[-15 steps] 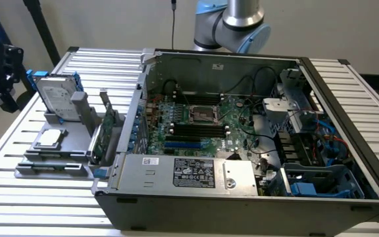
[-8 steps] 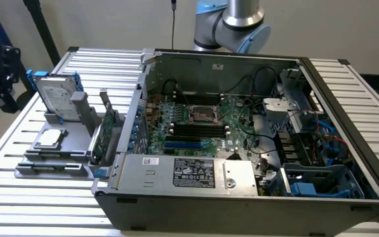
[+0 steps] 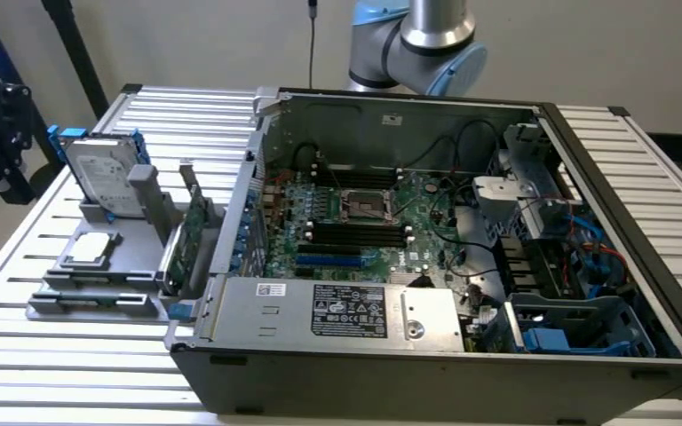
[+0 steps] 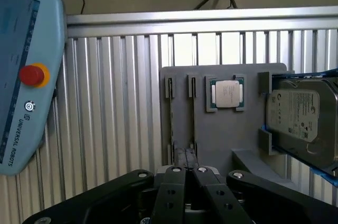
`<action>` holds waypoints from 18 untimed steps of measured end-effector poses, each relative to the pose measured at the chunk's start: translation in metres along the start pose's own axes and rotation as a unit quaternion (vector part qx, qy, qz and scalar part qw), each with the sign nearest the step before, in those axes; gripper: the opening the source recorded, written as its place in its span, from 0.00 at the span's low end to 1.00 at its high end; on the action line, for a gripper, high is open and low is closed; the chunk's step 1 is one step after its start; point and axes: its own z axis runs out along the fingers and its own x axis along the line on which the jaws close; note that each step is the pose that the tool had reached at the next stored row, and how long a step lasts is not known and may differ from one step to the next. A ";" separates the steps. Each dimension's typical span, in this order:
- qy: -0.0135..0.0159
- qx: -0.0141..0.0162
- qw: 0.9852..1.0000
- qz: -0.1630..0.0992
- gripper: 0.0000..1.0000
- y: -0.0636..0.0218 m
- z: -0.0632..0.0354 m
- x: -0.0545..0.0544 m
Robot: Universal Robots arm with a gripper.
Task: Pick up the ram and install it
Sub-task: 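Pick up the ram and move it above insertion slot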
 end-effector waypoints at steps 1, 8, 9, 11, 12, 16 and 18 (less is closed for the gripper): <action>0.000 0.000 1.000 0.000 0.11 0.0000 0.0000 0.000; 0.000 0.000 1.000 0.000 0.11 0.0000 0.0000 0.000; 0.000 0.000 1.000 0.000 0.11 0.0000 0.0000 0.000; 0.000 0.000 1.000 -0.001 0.11 0.0005 0.0000 0.000; 0.000 0.000 1.000 -0.004 0.11 0.0012 0.0001 0.000; 0.001 0.000 1.000 -0.018 0.11 0.0030 0.0002 0.000; 0.001 0.000 1.000 -0.018 0.11 0.0031 0.0002 0.000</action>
